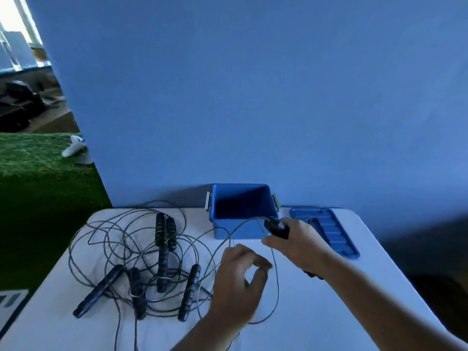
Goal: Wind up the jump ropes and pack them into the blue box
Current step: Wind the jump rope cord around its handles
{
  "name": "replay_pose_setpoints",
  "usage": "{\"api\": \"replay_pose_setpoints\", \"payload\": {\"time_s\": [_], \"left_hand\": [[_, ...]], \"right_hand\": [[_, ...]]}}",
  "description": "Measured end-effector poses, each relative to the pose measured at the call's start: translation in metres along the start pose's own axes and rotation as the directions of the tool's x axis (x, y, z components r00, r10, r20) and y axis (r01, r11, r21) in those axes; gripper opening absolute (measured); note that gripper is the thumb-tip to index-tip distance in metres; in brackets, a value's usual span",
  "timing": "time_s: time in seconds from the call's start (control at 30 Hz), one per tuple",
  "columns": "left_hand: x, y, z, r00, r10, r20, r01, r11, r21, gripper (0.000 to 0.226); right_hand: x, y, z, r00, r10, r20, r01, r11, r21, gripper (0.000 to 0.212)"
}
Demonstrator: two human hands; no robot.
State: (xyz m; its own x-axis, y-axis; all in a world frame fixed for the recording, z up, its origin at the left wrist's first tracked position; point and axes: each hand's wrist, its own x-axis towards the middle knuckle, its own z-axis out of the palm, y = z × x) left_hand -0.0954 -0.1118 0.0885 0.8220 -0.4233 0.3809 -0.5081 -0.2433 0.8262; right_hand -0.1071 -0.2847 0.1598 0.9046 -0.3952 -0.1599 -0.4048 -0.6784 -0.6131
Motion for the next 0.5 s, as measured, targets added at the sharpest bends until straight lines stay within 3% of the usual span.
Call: {"api": "replay_pose_setpoints", "payload": {"time_s": [0.07,0.13,0.27,0.4,0.5], "left_hand": [[0.027,0.007,-0.014,0.996,0.045,-0.082,-0.046,0.999,-0.012,0.009],[0.055,0.013,-0.025,0.990,0.073,-0.117,-0.072,0.997,0.007,0.020],[0.101,0.028,-0.036,0.996,0.054,0.066,-0.058,0.996,0.060,0.044],[0.121,0.063,-0.041,0.969,0.060,0.240,-0.060,0.998,-0.008,0.009],[0.130,0.080,-0.044,0.971,-0.009,0.238,0.033,0.995,-0.096,0.021]], "right_hand": [[-0.003,-0.008,-0.018,0.997,-0.044,-0.069,0.033,0.988,-0.149,0.043],[-0.006,-0.016,-0.034,0.989,-0.098,-0.110,0.062,0.953,-0.295,0.044],[-0.019,-0.036,-0.065,0.956,-0.233,-0.180,0.137,0.893,-0.428,0.036],[-0.023,-0.049,-0.090,0.917,-0.336,-0.217,0.185,0.836,-0.516,0.038],[-0.020,-0.051,-0.107,0.855,-0.459,-0.240,0.229,0.751,-0.620,0.042]]}}
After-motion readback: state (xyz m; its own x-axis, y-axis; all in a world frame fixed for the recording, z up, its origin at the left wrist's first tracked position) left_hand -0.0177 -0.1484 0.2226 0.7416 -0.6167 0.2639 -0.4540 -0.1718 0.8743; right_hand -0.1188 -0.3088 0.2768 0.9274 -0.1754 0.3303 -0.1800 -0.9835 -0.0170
